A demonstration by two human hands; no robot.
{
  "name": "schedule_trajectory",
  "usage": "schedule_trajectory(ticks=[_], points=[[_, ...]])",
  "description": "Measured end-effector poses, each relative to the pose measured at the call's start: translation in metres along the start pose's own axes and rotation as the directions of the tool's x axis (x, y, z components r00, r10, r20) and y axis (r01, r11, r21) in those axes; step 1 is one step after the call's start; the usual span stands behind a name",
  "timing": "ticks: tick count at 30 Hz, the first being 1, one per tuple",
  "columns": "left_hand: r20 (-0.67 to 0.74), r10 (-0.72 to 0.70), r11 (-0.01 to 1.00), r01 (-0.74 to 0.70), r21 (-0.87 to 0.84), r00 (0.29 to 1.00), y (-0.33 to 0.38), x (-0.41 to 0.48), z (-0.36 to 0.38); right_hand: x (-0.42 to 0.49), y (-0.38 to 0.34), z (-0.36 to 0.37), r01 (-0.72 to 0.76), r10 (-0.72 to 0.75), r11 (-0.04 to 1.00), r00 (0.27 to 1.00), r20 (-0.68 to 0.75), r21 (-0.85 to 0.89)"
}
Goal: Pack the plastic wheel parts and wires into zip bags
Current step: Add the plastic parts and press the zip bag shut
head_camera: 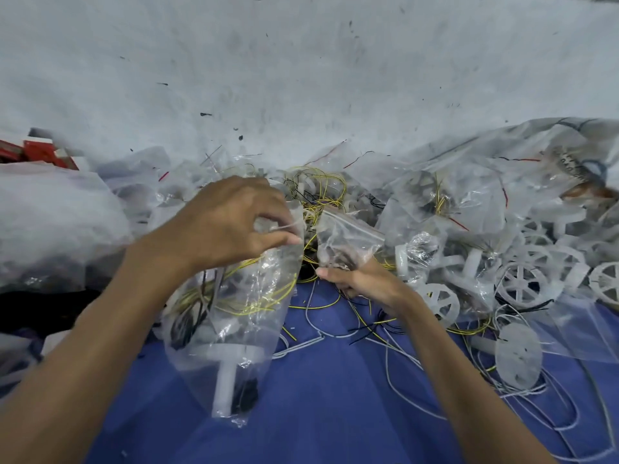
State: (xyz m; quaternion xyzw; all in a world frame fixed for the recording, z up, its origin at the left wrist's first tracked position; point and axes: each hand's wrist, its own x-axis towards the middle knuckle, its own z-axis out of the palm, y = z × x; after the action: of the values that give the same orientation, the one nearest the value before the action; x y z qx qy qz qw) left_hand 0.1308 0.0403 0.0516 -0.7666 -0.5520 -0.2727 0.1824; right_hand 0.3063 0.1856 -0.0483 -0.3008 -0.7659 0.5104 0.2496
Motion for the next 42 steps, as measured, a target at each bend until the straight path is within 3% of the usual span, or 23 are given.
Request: schedule_trajectory(ticks=[3, 7, 10, 13, 16, 20, 25, 29, 32, 34, 37, 42], points=[[-0.012, -0.056, 0.997, 0.055, -0.049, 0.998, -0.007, -0.002, -0.007, 0.002, -0.005, -0.002, 0.058, -0.053, 0.998, 0.986, -0.161, 0.025], [0.059, -0.102, 0.953, 0.114, -0.281, 0.993, -0.025, -0.01, -0.024, -0.003, -0.014, -0.008, 0.004, 0.02, 0.987, 0.988, -0.151, 0.159], [0.107, -0.164, 0.926, 0.19, -0.325, 0.981, -0.04, -0.015, -0.03, -0.004, -0.012, -0.008, -0.035, 0.047, 0.997, 0.981, -0.188, 0.066], [0.179, -0.221, 0.886, 0.274, -0.374, 0.959, -0.052, -0.019, -0.031, -0.004, -0.012, -0.005, -0.166, 0.147, 0.984, 0.959, -0.241, -0.062], [0.276, -0.237, 0.833, 0.342, -0.435, 0.931, -0.053, -0.018, -0.023, -0.005, -0.018, -0.005, -0.232, 0.205, 0.97, 0.941, -0.27, -0.074], [0.371, -0.168, 0.808, 0.343, -0.48, 0.913, -0.044, -0.014, -0.013, 0.0, -0.02, -0.009, -0.15, 0.155, 0.988, 0.957, -0.244, 0.039], [0.317, -0.111, 0.813, 0.269, -0.516, 0.942, -0.02, -0.007, -0.002, 0.001, -0.032, -0.017, -0.014, 0.065, 0.98, 0.964, -0.256, 0.196], [0.207, -0.218, 0.78, 0.298, -0.55, 0.954, -0.001, 0.0, 0.009, -0.003, -0.049, -0.012, 0.047, 0.031, 0.924, 0.98, -0.196, 0.38], [0.14, -0.364, 0.781, 0.384, -0.493, 0.921, 0.007, 0.005, 0.015, -0.013, -0.071, -0.002, 0.211, -0.134, 0.843, 0.973, -0.187, 0.494], [0.152, -0.418, 0.763, 0.437, -0.475, 0.895, 0.009, 0.006, 0.018, -0.021, -0.084, 0.006, 0.309, -0.261, 0.846, 0.951, -0.167, 0.434], [0.121, -0.368, 0.719, 0.365, -0.591, 0.922, 0.009, 0.006, 0.02, -0.028, -0.094, 0.016, 0.415, -0.392, 0.887, 0.908, -0.148, 0.2], [0.122, -0.22, 0.703, 0.244, -0.668, 0.968, 0.004, 0.006, 0.016, -0.029, -0.097, 0.021, 0.385, -0.381, 0.92, 0.922, -0.067, 0.072]])
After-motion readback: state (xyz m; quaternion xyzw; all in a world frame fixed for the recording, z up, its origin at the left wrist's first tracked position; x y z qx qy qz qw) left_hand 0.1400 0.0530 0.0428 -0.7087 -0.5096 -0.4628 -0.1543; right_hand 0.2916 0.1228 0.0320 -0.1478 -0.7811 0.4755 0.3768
